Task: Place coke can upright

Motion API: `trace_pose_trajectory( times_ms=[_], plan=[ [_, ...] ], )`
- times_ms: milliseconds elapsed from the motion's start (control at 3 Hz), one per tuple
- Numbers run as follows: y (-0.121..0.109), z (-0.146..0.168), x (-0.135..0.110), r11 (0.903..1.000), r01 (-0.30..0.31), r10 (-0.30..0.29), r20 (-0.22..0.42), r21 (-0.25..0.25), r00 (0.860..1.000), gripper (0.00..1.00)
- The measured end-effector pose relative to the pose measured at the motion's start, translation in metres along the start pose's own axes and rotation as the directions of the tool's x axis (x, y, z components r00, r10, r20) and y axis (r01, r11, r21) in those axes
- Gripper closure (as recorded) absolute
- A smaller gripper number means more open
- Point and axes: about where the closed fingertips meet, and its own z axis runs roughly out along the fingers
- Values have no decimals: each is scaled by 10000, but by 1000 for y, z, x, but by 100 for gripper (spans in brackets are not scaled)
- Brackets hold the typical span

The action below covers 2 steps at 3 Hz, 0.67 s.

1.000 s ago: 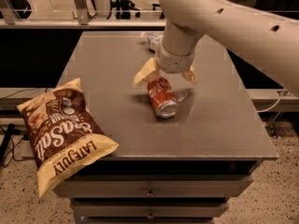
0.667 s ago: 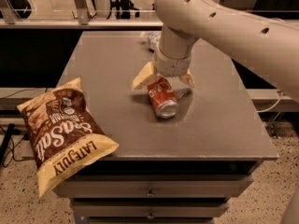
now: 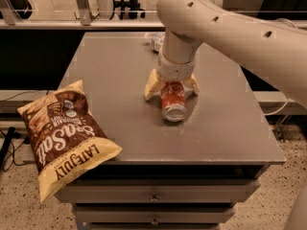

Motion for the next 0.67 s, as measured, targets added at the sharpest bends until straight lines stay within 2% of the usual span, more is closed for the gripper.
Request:
trace_pose_trajectory(
  times_ms=[667],
  plan=[
    [2,-15,-3,10000,5,-5,8,-1,10000,88]
  ],
)
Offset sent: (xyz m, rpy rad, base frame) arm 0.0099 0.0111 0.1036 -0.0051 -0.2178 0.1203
